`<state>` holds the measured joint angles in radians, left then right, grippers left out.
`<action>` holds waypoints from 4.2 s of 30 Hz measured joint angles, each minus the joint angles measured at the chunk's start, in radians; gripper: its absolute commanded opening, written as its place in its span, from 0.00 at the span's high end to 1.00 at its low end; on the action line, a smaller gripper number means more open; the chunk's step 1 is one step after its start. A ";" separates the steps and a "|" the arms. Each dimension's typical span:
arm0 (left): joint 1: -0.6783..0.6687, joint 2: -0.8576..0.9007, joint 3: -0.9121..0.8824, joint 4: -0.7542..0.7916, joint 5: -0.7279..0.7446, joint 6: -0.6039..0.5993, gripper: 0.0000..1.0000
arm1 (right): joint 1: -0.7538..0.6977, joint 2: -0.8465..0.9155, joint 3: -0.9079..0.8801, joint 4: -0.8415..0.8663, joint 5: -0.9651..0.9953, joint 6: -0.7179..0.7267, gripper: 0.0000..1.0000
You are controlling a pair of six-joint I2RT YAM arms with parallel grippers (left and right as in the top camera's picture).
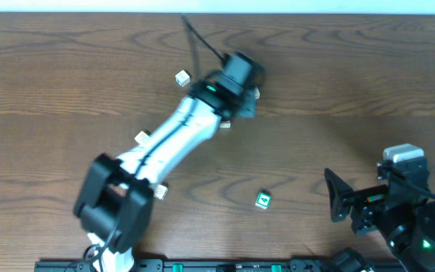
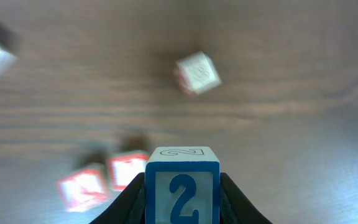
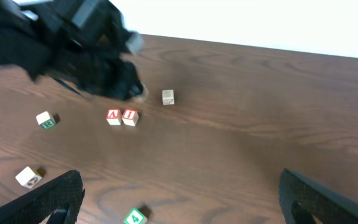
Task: Spell out Ai2
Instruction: 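Carry the '2' block right of the 'I' block and lower, then release the '2' block and raise both grippers away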
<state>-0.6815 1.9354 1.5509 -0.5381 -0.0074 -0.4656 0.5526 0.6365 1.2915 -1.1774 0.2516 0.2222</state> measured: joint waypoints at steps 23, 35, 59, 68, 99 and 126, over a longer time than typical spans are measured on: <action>-0.039 0.187 -0.004 0.078 -0.082 -0.207 0.94 | 0.000 -0.002 0.000 -0.029 -0.079 0.020 0.01; -0.040 0.222 -0.004 0.090 -0.087 -0.217 0.94 | 0.000 -0.002 0.000 -0.035 -0.079 0.023 0.01; -0.040 0.222 -0.004 0.069 -0.105 -0.214 0.54 | 0.000 -0.002 0.000 -0.035 -0.079 0.023 0.01; -0.039 0.222 -0.004 0.153 -0.136 -0.160 0.49 | 0.000 -0.002 0.000 -0.035 -0.079 0.023 0.01; 0.613 -0.072 0.168 -0.332 0.116 0.085 0.94 | -0.770 0.586 -0.280 0.566 -0.716 -0.131 0.27; 0.485 0.083 -0.290 0.155 0.554 -0.145 0.94 | -0.500 1.317 -0.144 0.896 -1.040 0.176 0.99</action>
<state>-0.1963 2.0182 1.2606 -0.3832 0.5461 -0.6109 0.0528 1.9533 1.1477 -0.2810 -0.7879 0.3985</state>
